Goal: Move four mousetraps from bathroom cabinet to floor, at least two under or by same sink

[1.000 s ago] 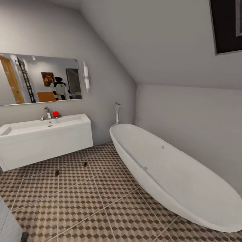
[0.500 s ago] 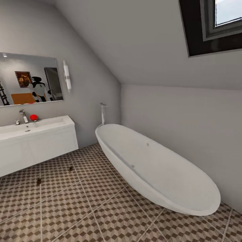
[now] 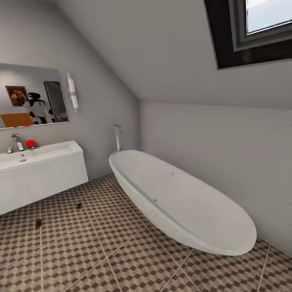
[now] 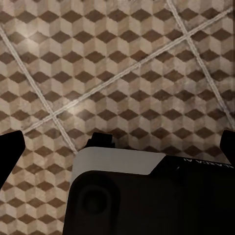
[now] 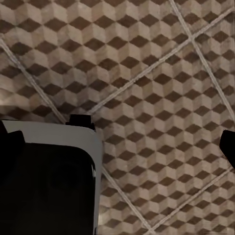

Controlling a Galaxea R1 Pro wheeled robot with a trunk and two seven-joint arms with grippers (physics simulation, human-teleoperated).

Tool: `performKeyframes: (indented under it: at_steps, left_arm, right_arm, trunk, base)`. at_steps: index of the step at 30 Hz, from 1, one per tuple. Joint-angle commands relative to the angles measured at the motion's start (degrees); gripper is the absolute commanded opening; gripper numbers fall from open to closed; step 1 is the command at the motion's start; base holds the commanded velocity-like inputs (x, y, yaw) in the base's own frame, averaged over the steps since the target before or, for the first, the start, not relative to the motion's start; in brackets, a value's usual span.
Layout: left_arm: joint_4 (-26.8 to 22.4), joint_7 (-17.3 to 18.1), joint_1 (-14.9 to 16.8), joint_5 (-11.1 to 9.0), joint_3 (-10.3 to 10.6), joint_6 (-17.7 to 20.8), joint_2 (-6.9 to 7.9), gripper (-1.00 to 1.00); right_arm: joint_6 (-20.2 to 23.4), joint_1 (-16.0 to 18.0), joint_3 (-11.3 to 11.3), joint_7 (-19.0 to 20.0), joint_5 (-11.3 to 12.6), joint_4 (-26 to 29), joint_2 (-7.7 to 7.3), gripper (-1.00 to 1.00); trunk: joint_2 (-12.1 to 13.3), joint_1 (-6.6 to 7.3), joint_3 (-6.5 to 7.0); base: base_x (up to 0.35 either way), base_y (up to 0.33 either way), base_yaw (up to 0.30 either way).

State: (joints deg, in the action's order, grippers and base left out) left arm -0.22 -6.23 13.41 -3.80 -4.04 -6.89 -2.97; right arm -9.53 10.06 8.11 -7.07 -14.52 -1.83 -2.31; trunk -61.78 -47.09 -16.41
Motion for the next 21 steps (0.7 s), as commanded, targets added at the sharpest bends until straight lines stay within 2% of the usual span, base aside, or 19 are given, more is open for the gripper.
performKeyframes:
  at_steps: [1,17,21]
  left_arm:
    - [0.0,0.0,0.0,-0.3,-0.4,-0.2,-0.01,1.0]
    - [0.0,0.0,0.0,-0.3,-0.4,-0.2,-0.01,1.0]
    - [0.0,0.0,0.0,-0.3,-0.4,-0.2,-0.01,1.0]
  right_arm:
    - [-0.3,0.0,0.5,-0.2,-0.6,-0.2,0.03,1.0]
    - [-0.3,-0.8,0.5,-0.2,-0.4,-0.2,0.42,1.0]
    - [-0.3,-0.8,0.5,-0.2,0.4,-0.2,0.3,1.0]
  trunk:
    - [0.0,0.0,-0.05]
    - [0.0,0.0,0.39]
    - [0.0,0.0,0.5]
  base:
    - [0.0,0.0,-0.197]
    - [0.0,0.0,-0.267]
    - [0.0,0.0,-0.288]
